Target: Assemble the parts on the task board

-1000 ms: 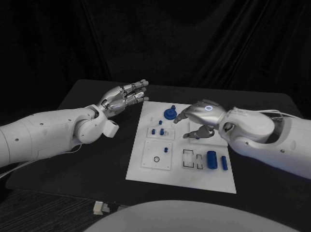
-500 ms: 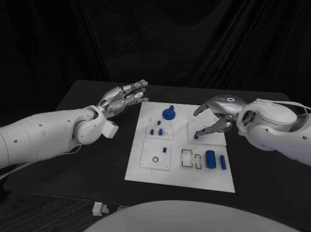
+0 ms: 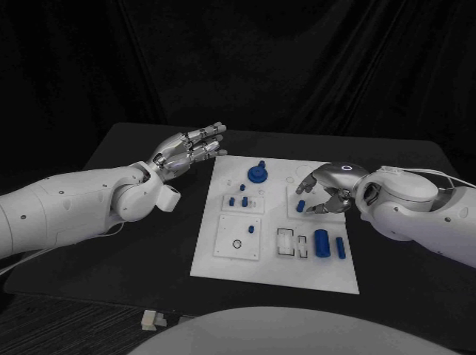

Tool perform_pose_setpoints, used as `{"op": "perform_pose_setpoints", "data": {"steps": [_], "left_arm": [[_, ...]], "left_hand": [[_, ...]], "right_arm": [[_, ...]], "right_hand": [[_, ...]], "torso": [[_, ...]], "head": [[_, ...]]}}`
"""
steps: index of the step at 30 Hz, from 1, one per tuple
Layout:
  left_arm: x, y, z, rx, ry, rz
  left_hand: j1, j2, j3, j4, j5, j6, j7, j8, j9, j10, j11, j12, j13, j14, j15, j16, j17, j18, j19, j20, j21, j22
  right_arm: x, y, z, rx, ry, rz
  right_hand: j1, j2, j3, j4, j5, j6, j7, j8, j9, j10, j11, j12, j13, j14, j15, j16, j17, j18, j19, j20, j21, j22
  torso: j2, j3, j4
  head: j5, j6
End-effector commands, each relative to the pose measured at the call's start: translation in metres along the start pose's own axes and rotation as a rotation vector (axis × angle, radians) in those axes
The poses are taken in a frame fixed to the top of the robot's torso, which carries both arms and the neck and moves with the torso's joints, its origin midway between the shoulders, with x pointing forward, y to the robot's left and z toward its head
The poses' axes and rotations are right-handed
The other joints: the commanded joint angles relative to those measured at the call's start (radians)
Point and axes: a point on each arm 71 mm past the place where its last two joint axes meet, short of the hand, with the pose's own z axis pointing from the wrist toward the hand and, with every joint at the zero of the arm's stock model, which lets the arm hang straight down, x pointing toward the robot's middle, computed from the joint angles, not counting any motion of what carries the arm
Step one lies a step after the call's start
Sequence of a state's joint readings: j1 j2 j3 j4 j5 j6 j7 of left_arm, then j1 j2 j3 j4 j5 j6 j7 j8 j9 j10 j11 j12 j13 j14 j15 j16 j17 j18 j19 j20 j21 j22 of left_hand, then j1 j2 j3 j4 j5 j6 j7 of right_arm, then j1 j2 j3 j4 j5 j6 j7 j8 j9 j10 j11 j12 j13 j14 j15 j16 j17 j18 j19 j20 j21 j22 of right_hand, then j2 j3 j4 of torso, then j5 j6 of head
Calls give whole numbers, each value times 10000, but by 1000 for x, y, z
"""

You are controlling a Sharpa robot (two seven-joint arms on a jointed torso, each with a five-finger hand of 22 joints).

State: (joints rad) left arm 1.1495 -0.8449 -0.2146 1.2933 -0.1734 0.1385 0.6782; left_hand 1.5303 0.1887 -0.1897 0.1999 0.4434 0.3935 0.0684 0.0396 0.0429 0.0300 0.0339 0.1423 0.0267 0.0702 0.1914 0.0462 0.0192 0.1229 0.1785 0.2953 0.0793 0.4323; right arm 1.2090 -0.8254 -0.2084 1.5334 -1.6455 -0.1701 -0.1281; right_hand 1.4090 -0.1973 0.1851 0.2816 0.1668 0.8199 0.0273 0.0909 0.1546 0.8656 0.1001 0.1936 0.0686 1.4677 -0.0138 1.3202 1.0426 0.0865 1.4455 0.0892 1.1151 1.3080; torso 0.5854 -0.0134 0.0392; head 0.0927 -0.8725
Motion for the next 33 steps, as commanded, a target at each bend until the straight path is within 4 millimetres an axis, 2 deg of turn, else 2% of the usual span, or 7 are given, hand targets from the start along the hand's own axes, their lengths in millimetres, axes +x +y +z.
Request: {"op": "perform_pose_setpoints", "data": {"steps": [1,7,15,17,24,30,33], "left_arm": [[1,-3,0,461,71,-157],[2,-3,1,443,104,-178],[2,-2,2,387,149,-212],[2,-2,1,363,159,-220],[2,0,2,289,205,-264],[2,2,0,209,215,-303],[1,2,-1,182,201,-306]], "left_hand": [[67,32,9,-49,68,52,14,60,14,17,55,28,-11,4,67,48,14,-120,98,-4,38,15],[81,48,25,-61,105,64,32,63,15,18,78,36,-10,7,75,55,14,-137,121,-4,46,16],[130,103,90,-104,153,100,82,69,19,83,172,195,18,23,99,83,19,-198,187,-7,69,15],[136,109,102,-112,164,109,93,70,19,117,205,274,30,27,103,91,20,-218,200,-8,72,7],[147,155,150,-120,195,188,135,84,28,208,330,463,57,35,114,113,22,-284,225,-11,74,-39],[164,203,195,-124,232,267,170,99,37,231,361,516,61,38,118,123,24,-315,233,-12,73,-59],[178,222,219,-132,268,294,184,104,40,239,376,537,62,39,121,128,24,-331,237,-12,73,-72]], "right_arm": [[6,2,1,-243,123,52],[15,6,4,-484,126,147],[21,11,8,-783,-21,243],[21,12,8,-874,-109,261],[20,15,9,-1101,-482,302],[16,16,9,-1240,-961,338],[15,16,7,-1227,-1122,360]], "right_hand": [[323,159,177,-136,288,233,78,54,-5,327,-47,122,29,177,-96,-31,55,31,-12,-79,-63,1412],[520,308,309,-343,461,396,148,138,-3,625,-89,229,48,195,-115,16,136,25,-6,-101,-60,1425],[579,469,503,-544,605,751,342,316,28,1122,-151,413,78,205,-75,64,202,12,7,-85,-49,1446],[612,524,647,-613,658,1082,480,473,87,1365,-176,469,76,215,-36,111,271,7,13,-47,-36,1455],[627,582,946,-698,659,1706,635,773,256,1965,-249,544,62,225,30,197,395,-7,33,13,43,1483],[994,721,1309,-1037,636,2541,778,1242,583,2572,-398,605,65,224,-65,247,470,-5,19,-37,89,1500],[1172,752,1461,-1233,607,2702,803,1348,714,2772,-454,560,42,219,-111,252,478,-7,6,-88,93,1503]], "torso": [[-4,3,3],[-6,4,3],[-4,2,1],[-4,3,3],[-1,3,5],[-1,2,2],[3,2,5]], "head": [[0,-2],[20,-2],[20,-2],[22,-2],[22,-2],[56,-2],[79,-2]]}}
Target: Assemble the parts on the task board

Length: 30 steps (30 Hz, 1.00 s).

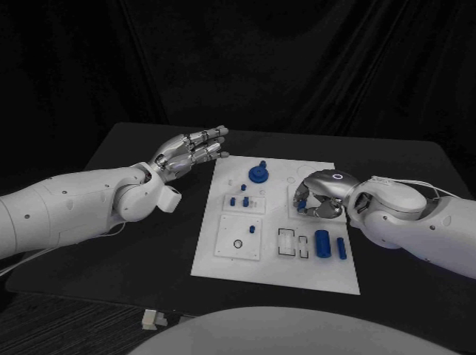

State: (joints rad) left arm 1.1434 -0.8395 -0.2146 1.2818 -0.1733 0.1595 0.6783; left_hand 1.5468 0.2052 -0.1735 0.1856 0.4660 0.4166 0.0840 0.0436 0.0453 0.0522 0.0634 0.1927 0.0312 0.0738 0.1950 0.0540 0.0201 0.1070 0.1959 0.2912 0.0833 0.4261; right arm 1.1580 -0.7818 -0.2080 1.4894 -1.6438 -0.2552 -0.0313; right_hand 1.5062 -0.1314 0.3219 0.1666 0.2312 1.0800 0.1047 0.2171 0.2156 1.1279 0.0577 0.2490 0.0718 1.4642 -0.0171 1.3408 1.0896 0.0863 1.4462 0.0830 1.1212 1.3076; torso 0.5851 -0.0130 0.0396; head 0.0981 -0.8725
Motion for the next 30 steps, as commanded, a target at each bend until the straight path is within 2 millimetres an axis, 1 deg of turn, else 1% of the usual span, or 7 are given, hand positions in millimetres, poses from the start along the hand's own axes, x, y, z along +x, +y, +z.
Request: {"op": "perform_pose_setpoints", "data": {"steps": [1,8,9,12,17,23,30], "left_arm": [[1,-1,-1,230,82,-183],[1,0,-2,167,108,-220],[1,0,-2,154,116,-228],[1,1,-2,115,141,-253],[1,2,-2,82,155,-268],[2,3,-2,48,168,-281],[2,3,-2,25,169,-285]], "left_hand": [[21,63,68,5,64,66,32,65,16,20,87,41,17,2,86,51,15,-180,67,29,34,-13],[105,78,169,-78,285,68,53,61,12,23,116,78,14,1,99,70,16,-245,95,26,36,-50],[119,79,188,-94,330,74,57,61,13,22,117,82,13,0,102,72,16,-255,98,25,36,-60],[162,99,274,-155,518,80,66,59,12,15,122,97,12,-1,106,84,17,-297,115,23,36,-96],[170,106,302,-172,575,68,71,56,10,10,125,96,11,1,112,90,18,-309,127,23,40,-95],[174,107,315,-180,600,76,72,56,11,10,124,99,11,8,116,98,20,-314,134,23,42,-94],[181,104,329,-193,623,127,86,64,17,10,121,104,12,8,120,100,20,-319,137,22,42,-106]], "right_arm": [[-5,3,-2,-221,-730,36],[-20,5,-6,-166,-1178,-24],[-24,5,-6,-155,-1237,-59],[-41,8,-8,-134,-1394,-205],[-60,17,-11,-277,-1439,-332],[-70,42,-12,-873,-1095,204],[-63,82,-1,-2034,-405,-10]], "right_hand": [[241,101,129,-129,-37,110,38,94,128,178,-35,-13,3,252,-84,44,4,-6,-6,-33,31,1507],[533,160,396,-456,-142,124,107,110,267,370,-34,-121,-19,239,-94,32,-7,7,-60,-61,-52,1488],[587,156,489,-529,-299,119,121,101,292,414,-28,-147,-21,236,-90,29,-9,7,-69,-63,-57,1487],[575,143,562,-560,-377,140,130,102,320,472,-24,-166,-19,231,-86,20,-24,3,-71,-60,-39,1491],[506,100,590,-552,-420,122,143,79,333,475,-9,-207,-27,225,-74,16,-27,4,-82,-54,-50,1488],[464,50,736,-583,-402,13,173,-20,334,405,31,-346,-49,209,-42,13,-21,-2,-97,-30,-30,1492],[477,15,881,-654,-291,-66,209,-102,331,398,62,-428,-47,209,-17,38,26,0,-114,-10,-33,1492]], "torso": [[6,-4,0],[0,-4,-3],[-2,-4,-4],[-11,-4,-9],[-9,-4,-1],[-8,-5,-2],[-7,-5,1]], "head": [[31,-2],[108,-2],[114,-2],[131,-2],[159,-2],[192,-2],[164,-2]]}}
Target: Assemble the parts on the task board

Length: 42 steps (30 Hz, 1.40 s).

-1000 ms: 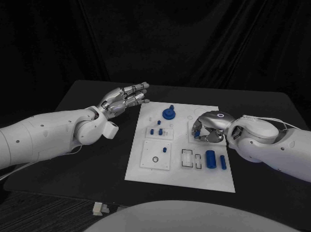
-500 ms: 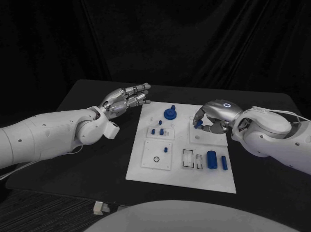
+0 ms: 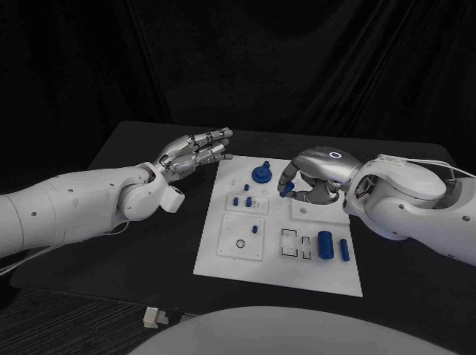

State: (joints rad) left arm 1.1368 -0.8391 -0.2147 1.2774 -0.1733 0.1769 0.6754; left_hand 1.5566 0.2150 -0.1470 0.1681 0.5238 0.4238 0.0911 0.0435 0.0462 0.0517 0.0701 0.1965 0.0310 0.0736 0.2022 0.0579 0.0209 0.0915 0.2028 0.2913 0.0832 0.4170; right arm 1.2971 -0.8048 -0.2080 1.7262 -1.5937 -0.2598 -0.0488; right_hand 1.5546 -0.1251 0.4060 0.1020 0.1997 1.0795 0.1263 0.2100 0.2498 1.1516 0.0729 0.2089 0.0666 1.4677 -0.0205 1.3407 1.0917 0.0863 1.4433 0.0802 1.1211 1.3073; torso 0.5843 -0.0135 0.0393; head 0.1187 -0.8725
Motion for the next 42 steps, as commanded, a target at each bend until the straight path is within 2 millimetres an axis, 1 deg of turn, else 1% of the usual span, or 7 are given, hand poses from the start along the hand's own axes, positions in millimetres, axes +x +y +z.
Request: {"op": "perform_pose_setpoints", "data": {"steps": [1,7,9,14,20,31,42], "left_arm": [[2,0,0,113,66,-155],[1,0,-1,76,20,-132],[1,0,-1,64,15,-129],[0,0,-2,44,-7,-115],[-1,-1,-3,34,-39,-97],[-2,-1,-4,17,-86,-64],[-2,0,-3,-7,-79,-64]], "left_hand": [[83,5,65,-19,46,68,17,67,10,18,54,76,16,11,48,63,13,-164,56,21,38,-36],[82,1,67,-22,49,83,25,70,12,24,52,95,19,20,47,71,16,-166,82,19,48,10],[81,0,68,-22,51,102,28,74,15,26,51,97,19,21,47,73,16,-166,86,18,50,15],[70,20,103,-19,90,230,88,104,31,34,43,115,21,32,43,87,19,-170,124,15,65,36],[64,27,111,-14,96,280,102,114,36,36,46,123,22,32,42,89,19,-171,121,15,64,19],[46,40,131,0,121,394,128,138,49,40,60,133,22,36,44,97,20,-180,75,12,42,-68],[37,44,139,7,128,455,143,151,55,37,70,127,21,33,47,97,19,-185,51,13,30,-109]], "right_arm": [[11,16,8,-456,755,-174],[24,38,24,-1314,768,-982],[29,44,29,-1525,798,-1182],[43,57,42,-1941,1022,-1451],[58,67,51,-2213,1313,-1686],[80,73,61,-2395,1563,-1879],[93,76,61,-2395,1848,-1754]], "right_hand": [[-7,-48,40,-7,24,-61,-7,-31,-11,161,-90,-26,4,174,18,39,6,0,-84,19,-32,1494],[-15,-89,95,-47,75,-92,6,-71,-14,185,-81,-50,12,177,28,60,43,-3,-85,29,-9,1499],[-19,-102,107,-59,94,-90,6,-77,-13,205,-83,-49,16,177,29,64,50,-4,-85,31,-1,1501],[-66,-184,266,-177,424,-48,4,-124,4,299,-87,-93,31,164,24,71,53,5,-109,33,-1,1496],[-79,-193,278,-185,448,-53,8,-134,3,301,-84,-99,32,161,25,68,46,5,-111,34,0,1496],[-165,-221,284,-178,431,-70,18,-164,2,320,-79,-114,36,155,32,66,39,4,-116,40,7,1496],[-173,-223,290,-183,427,-77,17,-173,1,324,-80,-117,37,152,33,61,30,6,-121,40,-1,1493]], "torso": [[1,1,3],[17,0,3],[16,-1,-3],[3,-1,14],[10,-3,19],[2,-2,9],[10,0,0]], "head": [[-39,-2],[30,-2],[28,-2],[-1,-2],[17,-2],[69,-2],[98,-2]]}}
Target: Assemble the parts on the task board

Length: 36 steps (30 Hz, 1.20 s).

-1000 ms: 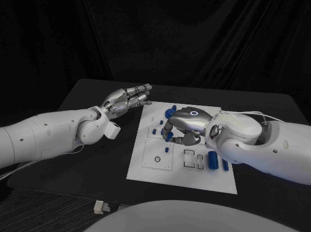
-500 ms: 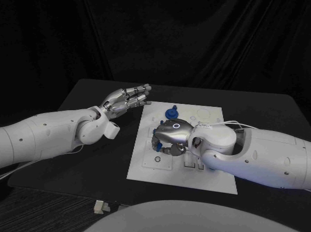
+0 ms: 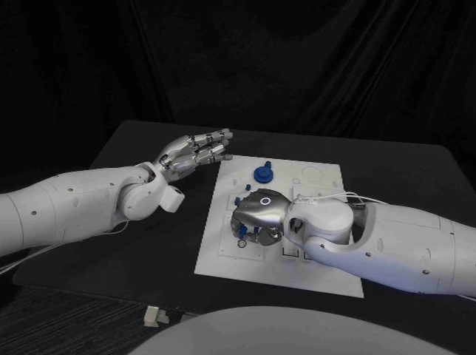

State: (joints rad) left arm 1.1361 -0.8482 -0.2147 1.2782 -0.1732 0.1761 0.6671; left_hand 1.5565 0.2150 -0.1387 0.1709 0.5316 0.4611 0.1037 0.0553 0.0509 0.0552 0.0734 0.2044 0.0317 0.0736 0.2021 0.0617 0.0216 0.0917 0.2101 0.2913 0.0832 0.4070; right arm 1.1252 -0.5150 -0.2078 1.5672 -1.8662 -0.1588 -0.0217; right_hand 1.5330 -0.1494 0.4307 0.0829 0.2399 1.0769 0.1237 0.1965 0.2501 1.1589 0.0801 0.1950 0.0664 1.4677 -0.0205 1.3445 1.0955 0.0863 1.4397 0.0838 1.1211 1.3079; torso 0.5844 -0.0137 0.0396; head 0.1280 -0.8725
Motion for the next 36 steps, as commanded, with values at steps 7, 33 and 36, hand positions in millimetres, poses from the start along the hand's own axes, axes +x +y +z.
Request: {"op": "perform_pose_setpoints", "data": {"steps": [7,33,36], "left_arm": [[1,0,1,65,22,-108],[3,2,2,-115,148,-196],[3,2,2,-138,156,-200]], "left_hand": [[31,44,62,-16,51,153,29,49,16,1,45,48,13,34,52,61,12,-192,-21,13,29,-5],[20,44,76,-10,51,254,57,73,27,-14,65,23,8,32,64,63,12,-199,-15,16,30,0],[20,44,76,-10,51,254,57,73,27,-14,65,23,8,32,64,63,12,-199,-15,16,30,0]], "right_arm": [[6,3,0,-105,161,-102],[18,7,-5,33,424,162],[20,7,-5,64,452,180]], "right_hand": [[30,15,49,1,16,-66,44,-53,-5,267,-155,23,43,148,32,20,-14,8,-90,6,-6,1485],[0,-2,65,-27,7,-111,48,-97,-13,304,-160,28,56,130,29,0,-53,12,-104,6,-17,1481],[-3,-3,68,-30,6,-115,48,-102,-14,307,-160,28,57,127,29,-5,-61,16,-111,6,-38,1475]], "torso": [[5,0,-2],[5,4,-3],[4,4,-2]], "head": [[-4,-2],[-14,-2],[-11,-2]]}}
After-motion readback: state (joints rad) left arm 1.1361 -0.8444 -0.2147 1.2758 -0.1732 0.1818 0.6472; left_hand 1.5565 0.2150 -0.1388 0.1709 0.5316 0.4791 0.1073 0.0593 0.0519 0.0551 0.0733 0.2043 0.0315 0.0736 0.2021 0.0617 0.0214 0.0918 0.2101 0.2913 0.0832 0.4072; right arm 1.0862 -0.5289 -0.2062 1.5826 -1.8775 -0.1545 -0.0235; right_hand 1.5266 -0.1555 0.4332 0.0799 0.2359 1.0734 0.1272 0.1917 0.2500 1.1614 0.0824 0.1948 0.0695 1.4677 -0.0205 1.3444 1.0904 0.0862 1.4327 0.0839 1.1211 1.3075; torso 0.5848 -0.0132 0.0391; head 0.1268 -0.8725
